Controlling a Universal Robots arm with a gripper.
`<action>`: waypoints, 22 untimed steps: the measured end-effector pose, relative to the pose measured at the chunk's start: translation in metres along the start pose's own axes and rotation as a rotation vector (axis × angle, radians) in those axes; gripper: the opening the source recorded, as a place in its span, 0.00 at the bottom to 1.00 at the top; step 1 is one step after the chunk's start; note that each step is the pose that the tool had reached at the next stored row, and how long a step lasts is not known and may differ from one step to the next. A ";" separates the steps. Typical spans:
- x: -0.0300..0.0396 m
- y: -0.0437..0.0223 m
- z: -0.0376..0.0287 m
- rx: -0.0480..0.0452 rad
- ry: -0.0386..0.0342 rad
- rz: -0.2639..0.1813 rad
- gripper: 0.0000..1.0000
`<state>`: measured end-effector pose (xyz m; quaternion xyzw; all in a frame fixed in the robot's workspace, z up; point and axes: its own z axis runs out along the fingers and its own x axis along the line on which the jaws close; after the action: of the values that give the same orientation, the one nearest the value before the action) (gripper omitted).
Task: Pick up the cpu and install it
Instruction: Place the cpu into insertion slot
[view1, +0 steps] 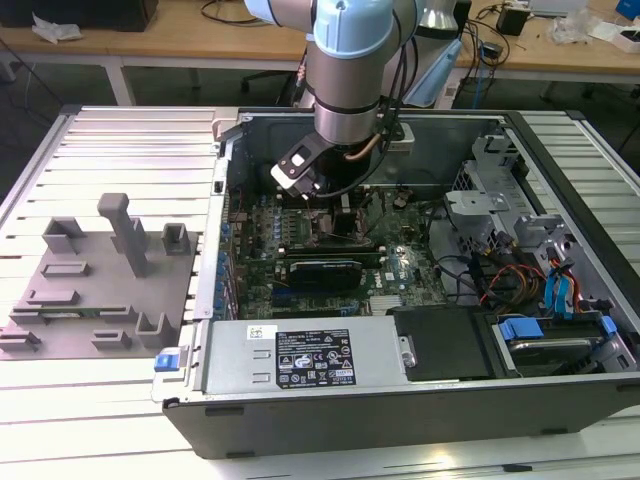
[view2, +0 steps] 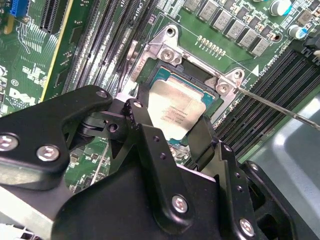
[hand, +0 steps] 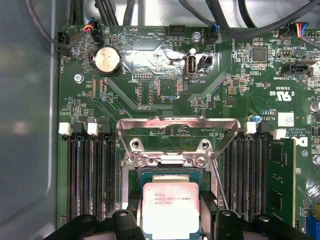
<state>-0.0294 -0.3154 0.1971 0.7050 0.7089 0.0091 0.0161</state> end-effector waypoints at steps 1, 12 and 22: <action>0.0000 0.0001 0.0000 0.0001 0.0000 0.000 0.55; 0.0001 0.0018 0.0006 -0.0003 0.0005 0.000 0.56; -0.0002 0.0023 -0.0167 -0.0002 0.0001 0.000 0.62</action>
<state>-0.0277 -0.3154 0.2138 0.7049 0.7090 0.0092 0.0161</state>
